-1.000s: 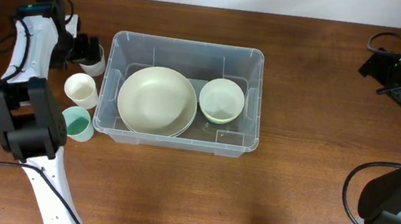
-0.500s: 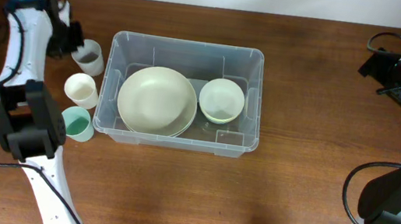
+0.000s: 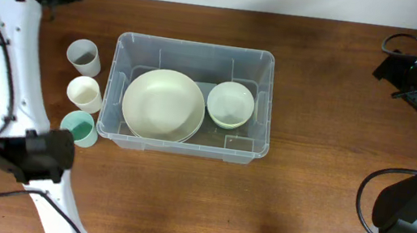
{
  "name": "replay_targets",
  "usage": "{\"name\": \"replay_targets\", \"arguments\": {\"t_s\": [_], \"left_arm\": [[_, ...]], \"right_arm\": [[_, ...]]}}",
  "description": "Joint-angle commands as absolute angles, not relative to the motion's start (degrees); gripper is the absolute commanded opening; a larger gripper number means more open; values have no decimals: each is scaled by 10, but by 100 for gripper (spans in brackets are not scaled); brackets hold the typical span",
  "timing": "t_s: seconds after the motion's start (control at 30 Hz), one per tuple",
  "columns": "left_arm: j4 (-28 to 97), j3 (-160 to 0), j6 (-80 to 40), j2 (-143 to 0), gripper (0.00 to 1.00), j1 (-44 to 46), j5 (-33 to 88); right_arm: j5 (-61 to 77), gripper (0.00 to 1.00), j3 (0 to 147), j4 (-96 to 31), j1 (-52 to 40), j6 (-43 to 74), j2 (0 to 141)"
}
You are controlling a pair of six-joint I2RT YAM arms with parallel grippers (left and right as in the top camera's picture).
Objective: Pack container
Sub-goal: 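Move the left gripper to the clear cup and grasp its rim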
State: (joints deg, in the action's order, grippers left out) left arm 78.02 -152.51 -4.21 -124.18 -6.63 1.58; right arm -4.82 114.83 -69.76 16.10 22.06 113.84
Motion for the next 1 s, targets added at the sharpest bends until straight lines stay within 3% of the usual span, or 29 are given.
{"name": "replay_targets", "arguments": {"t_s": [0.0, 0.07, 0.13, 0.47, 0.6, 0.97], "left_arm": [[802, -1521, -88, -1255, 40, -56, -101], [814, -1509, -114, -1271, 59, -65, -111], [821, -1491, -135, -1291, 61, -81, -108], [831, -1427, -152, -1378, 59, -164, -30], [816, -1427, -82, -1396, 59, -167, 14], [778, -1417, -52, -1400, 59, -162, 21]], "right_arm": [[-49, 99, 1147, -696, 162, 221, 1138], [-49, 99, 1147, -696, 162, 221, 1138], [-49, 99, 1147, -696, 162, 221, 1138], [-49, 99, 1147, -696, 162, 221, 1138], [-49, 99, 1147, -696, 162, 221, 1138], [-49, 99, 1147, -696, 162, 221, 1138]]}}
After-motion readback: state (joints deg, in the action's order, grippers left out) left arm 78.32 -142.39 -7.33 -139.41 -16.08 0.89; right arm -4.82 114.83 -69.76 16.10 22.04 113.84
